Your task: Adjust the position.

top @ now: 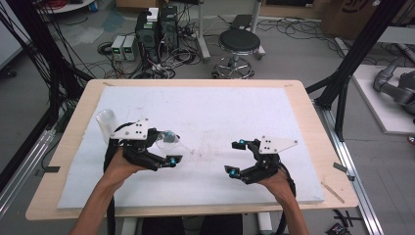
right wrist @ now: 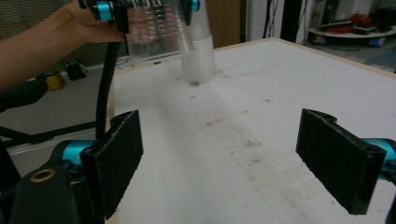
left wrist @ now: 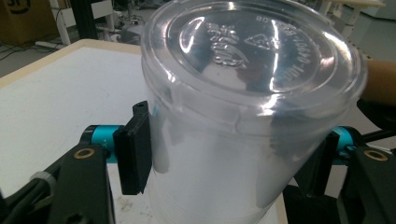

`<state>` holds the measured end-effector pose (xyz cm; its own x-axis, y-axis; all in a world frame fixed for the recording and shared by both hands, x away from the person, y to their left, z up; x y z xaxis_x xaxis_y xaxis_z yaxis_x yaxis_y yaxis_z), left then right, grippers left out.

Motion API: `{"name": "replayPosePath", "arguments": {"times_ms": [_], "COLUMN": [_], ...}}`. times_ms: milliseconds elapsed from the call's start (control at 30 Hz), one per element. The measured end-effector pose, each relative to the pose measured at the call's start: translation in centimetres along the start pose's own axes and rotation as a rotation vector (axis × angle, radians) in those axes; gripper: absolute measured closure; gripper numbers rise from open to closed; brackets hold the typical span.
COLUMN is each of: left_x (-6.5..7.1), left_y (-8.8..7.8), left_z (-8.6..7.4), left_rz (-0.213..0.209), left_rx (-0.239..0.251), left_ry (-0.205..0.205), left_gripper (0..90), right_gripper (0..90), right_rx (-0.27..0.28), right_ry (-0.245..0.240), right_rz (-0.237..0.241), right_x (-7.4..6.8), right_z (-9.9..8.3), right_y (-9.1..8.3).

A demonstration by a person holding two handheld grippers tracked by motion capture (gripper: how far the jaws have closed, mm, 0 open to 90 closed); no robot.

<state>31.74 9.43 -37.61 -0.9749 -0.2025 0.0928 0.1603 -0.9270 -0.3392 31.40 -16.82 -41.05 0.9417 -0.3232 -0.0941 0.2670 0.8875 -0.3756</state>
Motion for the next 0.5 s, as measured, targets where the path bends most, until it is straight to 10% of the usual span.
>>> {"name": "replayPosePath", "arguments": {"times_ms": [500], "left_x": [1.5], "left_y": [3.1], "left_z": [1.5], "left_rz": [-0.053], "left_rx": [0.046], "left_ry": [0.014], "left_gripper": [33.2], "right_gripper": [14.3], "right_rx": [-0.023], "right_ry": [-0.066], "right_rz": [0.141], "right_x": [-1.8], "right_z": [2.2], "right_y": [2.3]}}
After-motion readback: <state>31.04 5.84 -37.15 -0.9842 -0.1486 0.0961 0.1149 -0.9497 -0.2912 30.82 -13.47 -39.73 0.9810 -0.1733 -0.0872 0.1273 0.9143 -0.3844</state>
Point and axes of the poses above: each handheld gripper's, and its own axes: y roughly forward along the jaws, z roughly out of its top, x roughly to its right, the point moved 6 cm from there along y, roughly forward along the jaws, and after that the axes turned 6 degrees about -x, right-handed, at the moved point
